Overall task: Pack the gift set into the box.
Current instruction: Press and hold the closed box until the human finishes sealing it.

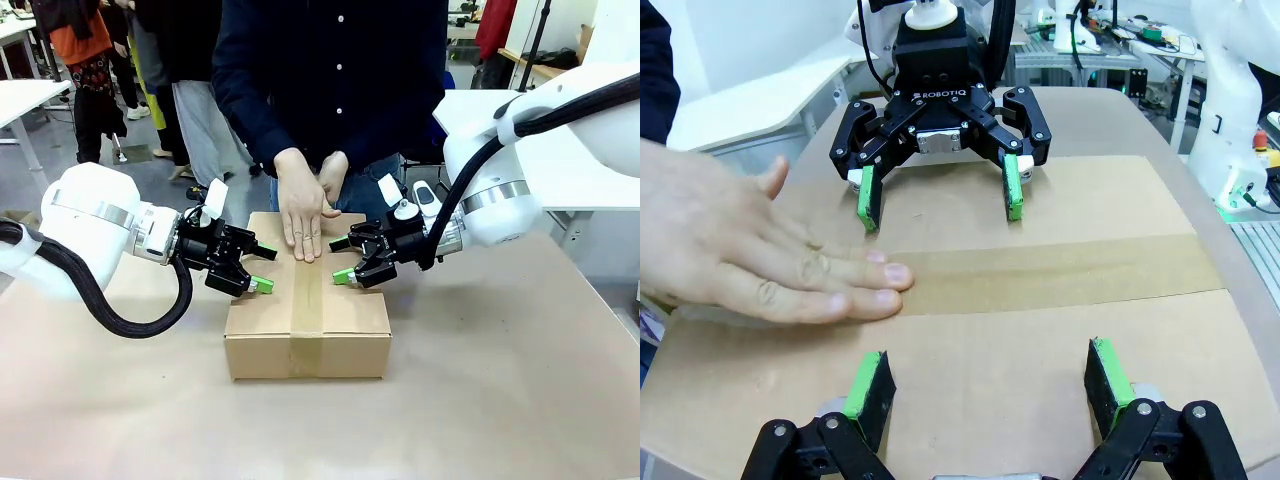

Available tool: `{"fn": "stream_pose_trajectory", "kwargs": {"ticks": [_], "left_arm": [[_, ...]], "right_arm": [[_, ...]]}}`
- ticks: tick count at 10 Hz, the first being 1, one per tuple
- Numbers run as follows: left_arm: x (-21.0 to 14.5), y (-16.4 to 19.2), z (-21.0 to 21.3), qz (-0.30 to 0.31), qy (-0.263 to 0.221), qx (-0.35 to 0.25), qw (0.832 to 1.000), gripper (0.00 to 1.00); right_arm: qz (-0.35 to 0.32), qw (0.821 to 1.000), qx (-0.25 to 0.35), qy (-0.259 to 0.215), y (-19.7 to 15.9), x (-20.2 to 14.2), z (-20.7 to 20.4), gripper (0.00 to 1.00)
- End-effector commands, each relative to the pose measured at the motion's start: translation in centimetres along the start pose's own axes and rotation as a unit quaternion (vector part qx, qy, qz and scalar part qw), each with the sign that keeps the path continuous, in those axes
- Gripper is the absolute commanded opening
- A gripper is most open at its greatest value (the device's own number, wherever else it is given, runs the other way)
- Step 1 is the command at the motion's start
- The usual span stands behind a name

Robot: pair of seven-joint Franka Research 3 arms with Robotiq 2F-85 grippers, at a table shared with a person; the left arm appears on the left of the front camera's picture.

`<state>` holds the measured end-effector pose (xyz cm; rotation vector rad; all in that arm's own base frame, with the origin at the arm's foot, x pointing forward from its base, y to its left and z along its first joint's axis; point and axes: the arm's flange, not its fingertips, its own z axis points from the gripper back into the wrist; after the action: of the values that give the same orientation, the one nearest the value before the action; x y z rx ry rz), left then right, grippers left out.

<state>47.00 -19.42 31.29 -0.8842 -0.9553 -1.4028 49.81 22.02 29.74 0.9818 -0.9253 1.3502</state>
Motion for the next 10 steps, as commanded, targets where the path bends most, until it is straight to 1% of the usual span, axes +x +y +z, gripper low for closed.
{"fn": "stream_pose_trajectory", "kwargs": {"ticks": [1, 10], "left_arm": [[-0.2, -0.19, 0.0, -0.002, -0.002, -0.002, 1.0, 1.0], [-0.2, -0.19, 0.0, -0.002, -0.002, -0.002, 1.0, 1.0]], "right_arm": [[0.002, 1.0, -0.003, 0.0, -0.03, -0.01, -0.08, 1.0], [0.002, 1.0, -0.003, 0.0, -0.03, -0.01, -0.08, 1.0]]}}
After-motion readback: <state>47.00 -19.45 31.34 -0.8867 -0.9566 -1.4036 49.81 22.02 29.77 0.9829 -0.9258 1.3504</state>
